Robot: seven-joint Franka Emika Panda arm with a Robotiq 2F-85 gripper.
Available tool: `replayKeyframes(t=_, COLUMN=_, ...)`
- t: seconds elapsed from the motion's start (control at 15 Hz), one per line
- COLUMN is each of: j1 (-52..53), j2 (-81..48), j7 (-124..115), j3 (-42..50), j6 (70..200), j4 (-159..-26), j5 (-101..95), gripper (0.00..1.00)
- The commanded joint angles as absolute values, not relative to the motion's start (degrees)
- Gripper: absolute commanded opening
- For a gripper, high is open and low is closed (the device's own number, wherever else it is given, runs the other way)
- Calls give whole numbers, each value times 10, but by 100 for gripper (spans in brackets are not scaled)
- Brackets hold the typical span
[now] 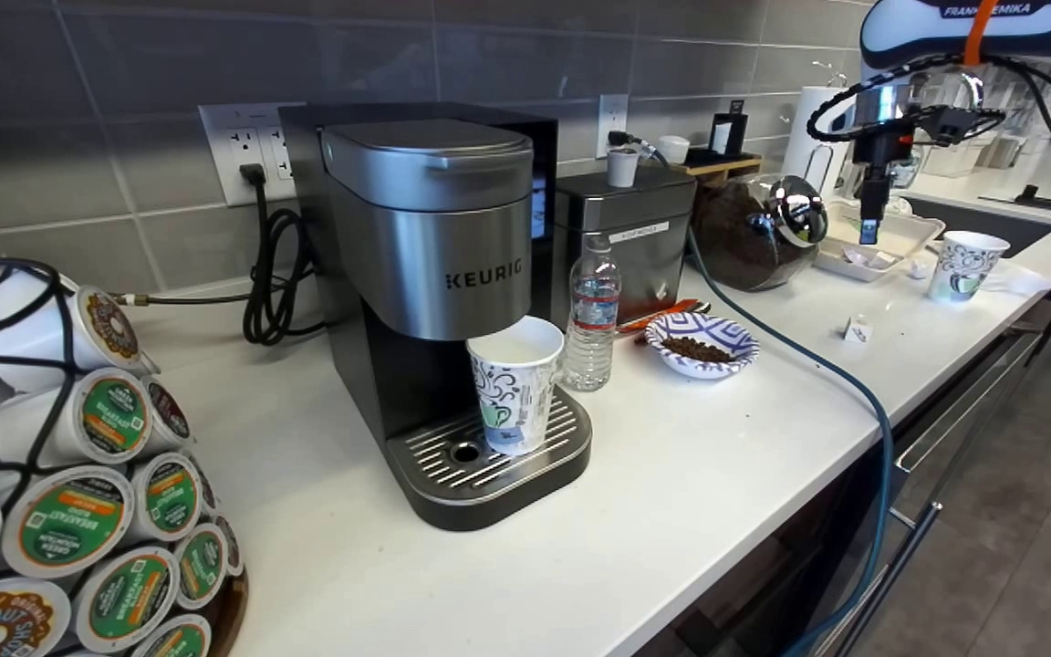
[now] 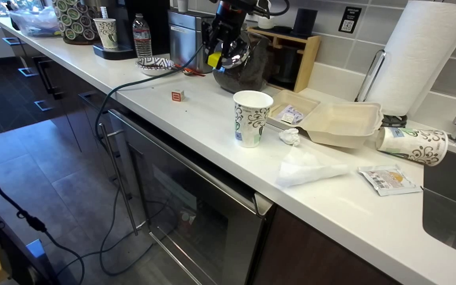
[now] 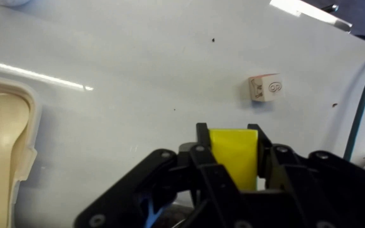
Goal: Remove one white square and yellow block from the food pack.
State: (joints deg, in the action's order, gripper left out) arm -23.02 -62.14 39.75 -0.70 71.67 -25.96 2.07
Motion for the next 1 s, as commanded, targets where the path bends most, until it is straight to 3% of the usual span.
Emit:
replayKeyframes(t=0.0, j1=-239, j2=-636, j7=355, j3=-1, j6=759, j4=-252, j5=25, gripper=9)
replayKeyframes(t=0.6, j1=-283, j2=-655, j7=324, j3=-7, j6=778, j4=-251, j5=48, gripper=9)
replayKeyframes(t=0.67, j1=-267, j2=-652, j7=317, j3=7, j6=767, j4=-256, j5=28, gripper=34)
replayKeyframes(t=0.8, j1=-277, j2=-648, j7=319, j3=0, j6=775, j4=-264, j5=36, gripper=34)
replayKeyframes(t=0.87, j1=-280, j2=-648, j7=320, j3=-1, j6=775, j4=-263, j5=38, gripper=9)
replayKeyframes(t=0.93, j1=-274, j2=-650, j7=316, j3=6, j6=771, j4=-266, j5=28, gripper=9)
